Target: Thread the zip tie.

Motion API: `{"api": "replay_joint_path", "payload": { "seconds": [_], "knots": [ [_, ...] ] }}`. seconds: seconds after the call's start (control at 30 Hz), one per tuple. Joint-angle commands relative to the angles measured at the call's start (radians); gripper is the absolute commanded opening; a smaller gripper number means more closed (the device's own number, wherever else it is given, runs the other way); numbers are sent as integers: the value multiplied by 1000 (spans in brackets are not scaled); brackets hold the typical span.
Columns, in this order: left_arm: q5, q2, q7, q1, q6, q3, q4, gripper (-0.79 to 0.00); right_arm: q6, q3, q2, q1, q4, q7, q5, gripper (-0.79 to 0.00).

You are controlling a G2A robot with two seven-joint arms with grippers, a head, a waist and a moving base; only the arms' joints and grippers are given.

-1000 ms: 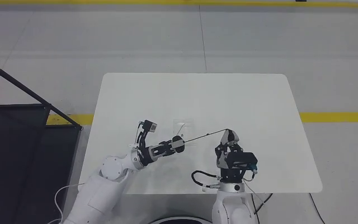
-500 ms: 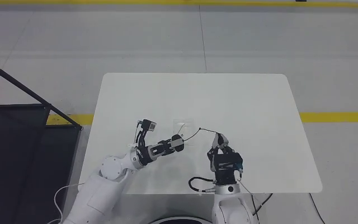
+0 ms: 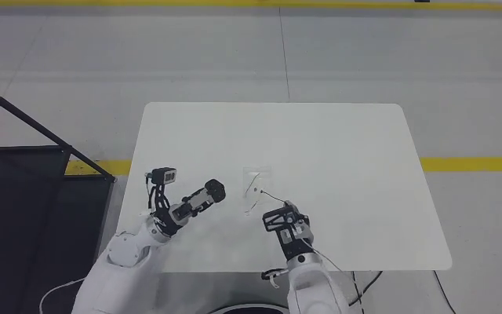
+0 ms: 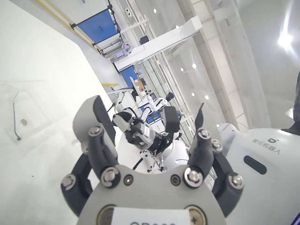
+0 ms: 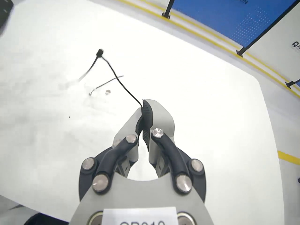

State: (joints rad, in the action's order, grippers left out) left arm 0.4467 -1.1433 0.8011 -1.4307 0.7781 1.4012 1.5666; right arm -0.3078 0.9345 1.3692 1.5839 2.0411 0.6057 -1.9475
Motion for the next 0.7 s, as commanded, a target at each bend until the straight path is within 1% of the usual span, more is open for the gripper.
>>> {"api": "replay_joint_path", "payload": {
  "seconds": [0.0, 0.1, 0.53, 0.67],
  "knots": [
    [28, 6, 18, -23, 13, 27, 2, 0, 19, -19, 10, -27, -7, 120, 14, -785],
    [52, 11, 36, -44, 17, 46, 7, 0, 34, -32, 21, -53, 1, 203, 56, -785],
    [54, 11, 41, -46, 14, 46, 8, 0, 32, -31, 24, -53, -4, 203, 72, -785],
    [54, 11, 41, -46, 14, 46, 8, 0, 23, -41, 40, -95, -7, 278, 125, -785]
  ]
}}
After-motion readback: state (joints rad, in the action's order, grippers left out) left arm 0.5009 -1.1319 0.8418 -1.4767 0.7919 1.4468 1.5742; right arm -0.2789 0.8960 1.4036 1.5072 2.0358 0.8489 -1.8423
